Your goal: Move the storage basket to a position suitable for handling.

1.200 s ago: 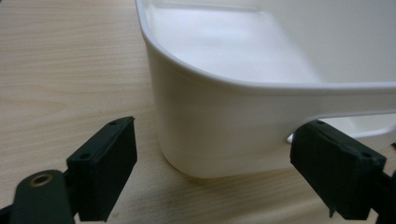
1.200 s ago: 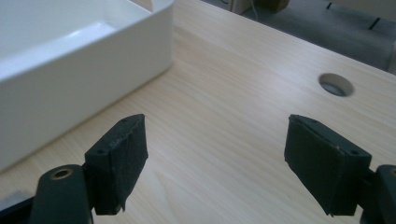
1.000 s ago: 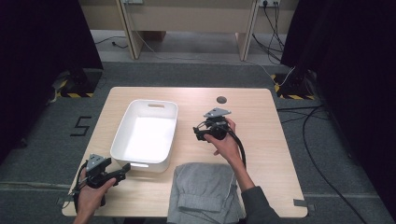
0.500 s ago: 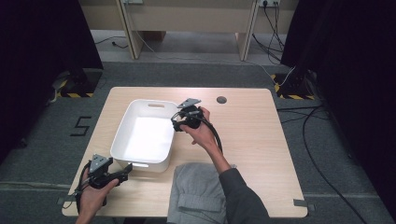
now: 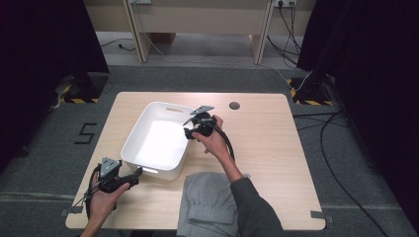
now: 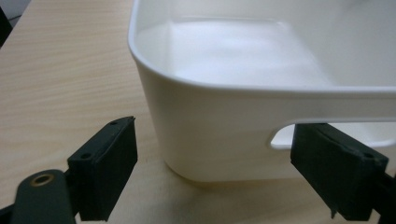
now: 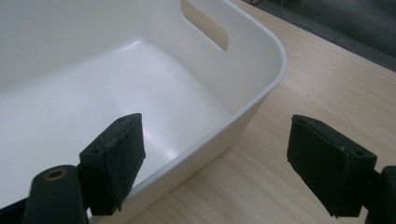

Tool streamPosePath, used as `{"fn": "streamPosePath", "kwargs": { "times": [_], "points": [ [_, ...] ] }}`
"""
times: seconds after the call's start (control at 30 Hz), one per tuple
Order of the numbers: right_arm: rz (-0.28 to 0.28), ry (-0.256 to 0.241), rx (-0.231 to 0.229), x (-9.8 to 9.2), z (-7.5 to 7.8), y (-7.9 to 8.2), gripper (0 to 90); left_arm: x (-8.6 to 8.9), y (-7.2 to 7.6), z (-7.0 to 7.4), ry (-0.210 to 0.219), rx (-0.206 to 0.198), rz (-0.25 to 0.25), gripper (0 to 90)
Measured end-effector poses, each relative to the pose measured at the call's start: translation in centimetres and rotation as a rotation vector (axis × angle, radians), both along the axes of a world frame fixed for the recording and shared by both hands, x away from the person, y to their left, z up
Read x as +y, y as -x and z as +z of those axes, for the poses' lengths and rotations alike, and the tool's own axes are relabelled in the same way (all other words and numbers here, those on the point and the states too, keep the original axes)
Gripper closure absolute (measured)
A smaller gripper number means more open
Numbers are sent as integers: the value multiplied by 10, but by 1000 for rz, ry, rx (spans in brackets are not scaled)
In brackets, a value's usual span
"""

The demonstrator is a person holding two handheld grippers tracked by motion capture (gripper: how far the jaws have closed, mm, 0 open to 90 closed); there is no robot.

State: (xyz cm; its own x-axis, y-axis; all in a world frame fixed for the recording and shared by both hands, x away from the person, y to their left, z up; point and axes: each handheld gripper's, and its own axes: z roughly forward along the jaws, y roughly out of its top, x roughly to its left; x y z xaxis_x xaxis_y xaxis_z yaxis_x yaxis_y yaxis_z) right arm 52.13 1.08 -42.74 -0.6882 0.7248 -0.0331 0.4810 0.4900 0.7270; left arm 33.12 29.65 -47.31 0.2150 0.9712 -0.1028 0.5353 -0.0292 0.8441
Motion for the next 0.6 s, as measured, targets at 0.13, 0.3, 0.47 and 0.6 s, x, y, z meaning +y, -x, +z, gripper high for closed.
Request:
{"fn": "streamPosePath", "kwargs": {
  "times": [0.13, 0.3, 0.47, 0.6],
  "points": [
    [-40, -17, 9, -22, -1, 9, 208, -12, -19, 0, -3, 1, -8, 145],
    [-144, -38, 51, -57, 5, 24, 189, -36, -40, 1, -27, 9, -38, 147],
    [-198, -67, 87, -77, 9, 37, 190, -52, -52, 2, -43, 9, -45, 150],
    [-224, -90, 129, -91, 13, 51, 190, -66, -61, 3, -49, 8, -64, 154]
  ]
}}
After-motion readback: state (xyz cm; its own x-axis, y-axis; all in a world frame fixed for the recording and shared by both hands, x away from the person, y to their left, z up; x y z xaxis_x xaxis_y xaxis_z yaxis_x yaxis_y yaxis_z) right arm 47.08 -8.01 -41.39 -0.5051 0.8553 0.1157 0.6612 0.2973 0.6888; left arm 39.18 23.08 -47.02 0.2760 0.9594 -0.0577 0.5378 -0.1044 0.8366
